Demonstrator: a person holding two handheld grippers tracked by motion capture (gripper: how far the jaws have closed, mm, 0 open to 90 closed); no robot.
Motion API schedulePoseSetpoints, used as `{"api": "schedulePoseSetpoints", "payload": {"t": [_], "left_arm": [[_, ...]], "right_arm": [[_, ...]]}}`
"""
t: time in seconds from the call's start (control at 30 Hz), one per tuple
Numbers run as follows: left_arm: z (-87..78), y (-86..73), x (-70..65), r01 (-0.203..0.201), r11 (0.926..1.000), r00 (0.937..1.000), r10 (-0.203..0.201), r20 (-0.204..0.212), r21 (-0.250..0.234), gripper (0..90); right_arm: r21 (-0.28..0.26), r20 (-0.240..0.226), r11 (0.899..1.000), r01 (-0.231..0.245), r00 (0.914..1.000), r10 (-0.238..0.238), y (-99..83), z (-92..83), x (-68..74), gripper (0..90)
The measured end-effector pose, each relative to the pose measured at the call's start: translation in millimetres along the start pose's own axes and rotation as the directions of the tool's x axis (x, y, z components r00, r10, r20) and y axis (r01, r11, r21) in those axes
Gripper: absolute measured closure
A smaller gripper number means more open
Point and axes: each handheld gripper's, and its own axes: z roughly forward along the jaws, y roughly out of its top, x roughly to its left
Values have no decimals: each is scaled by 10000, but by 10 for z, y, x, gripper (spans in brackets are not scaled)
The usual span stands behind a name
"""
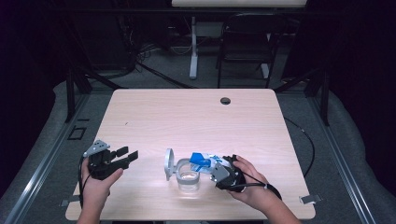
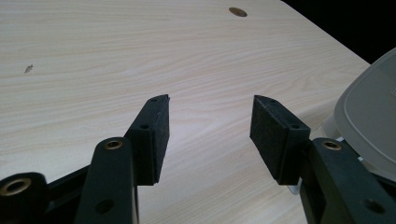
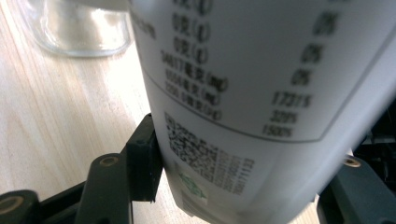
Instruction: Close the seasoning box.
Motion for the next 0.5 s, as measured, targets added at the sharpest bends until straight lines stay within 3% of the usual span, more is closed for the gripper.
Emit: {"api": "schedulePoseSetpoints", "payload": {"t": [0.5], "left_arm": [[-13, -1, 16, 48, 10000, 10000, -48, 2, 55, 477]], "right_arm": [[547, 205, 9966, 614, 9978, -626, -8, 86, 44, 407]]}}
